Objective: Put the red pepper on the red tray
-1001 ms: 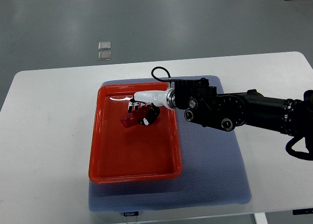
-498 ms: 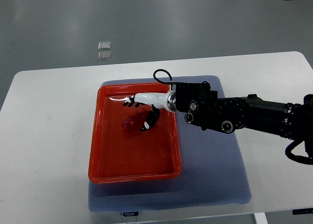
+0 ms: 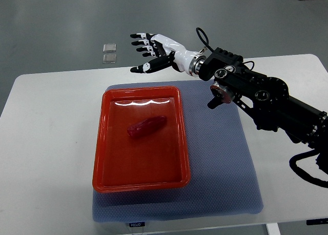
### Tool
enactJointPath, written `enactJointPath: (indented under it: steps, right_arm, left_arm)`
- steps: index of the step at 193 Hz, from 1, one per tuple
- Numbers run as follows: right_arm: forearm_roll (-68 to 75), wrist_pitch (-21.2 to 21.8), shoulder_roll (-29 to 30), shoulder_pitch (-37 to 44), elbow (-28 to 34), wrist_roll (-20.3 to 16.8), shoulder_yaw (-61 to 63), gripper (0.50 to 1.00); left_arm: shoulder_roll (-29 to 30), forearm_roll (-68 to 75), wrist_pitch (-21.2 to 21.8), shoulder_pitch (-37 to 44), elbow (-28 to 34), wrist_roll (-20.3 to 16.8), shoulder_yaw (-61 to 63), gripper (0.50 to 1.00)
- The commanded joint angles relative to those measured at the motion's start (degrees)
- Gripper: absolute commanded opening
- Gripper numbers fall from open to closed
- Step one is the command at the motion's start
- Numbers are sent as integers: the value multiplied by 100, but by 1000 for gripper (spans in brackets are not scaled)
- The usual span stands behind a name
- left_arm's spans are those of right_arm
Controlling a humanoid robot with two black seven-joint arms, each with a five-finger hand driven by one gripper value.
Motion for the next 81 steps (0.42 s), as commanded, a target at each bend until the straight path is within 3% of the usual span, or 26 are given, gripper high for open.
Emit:
enactJointPath:
  steps: [1, 17, 45, 81]
  right_arm:
    - [764, 14, 26, -549, -1, 111, 789, 889]
    - [1406, 31, 61, -954, -1, 261, 1210, 893]
    - [2293, 225, 61, -1551, -27, 849, 1703, 905]
    - [2504, 365, 52, -1745, -159, 920, 1738, 905]
  left_arm:
    - [0, 0, -1, 1, -9, 0, 1, 1000]
    - [0, 0, -1, 1, -18, 0, 1, 1000]
    - [0, 0, -1, 1, -27, 0, 1, 1000]
    - [0, 0, -1, 1, -27, 0, 10, 1000]
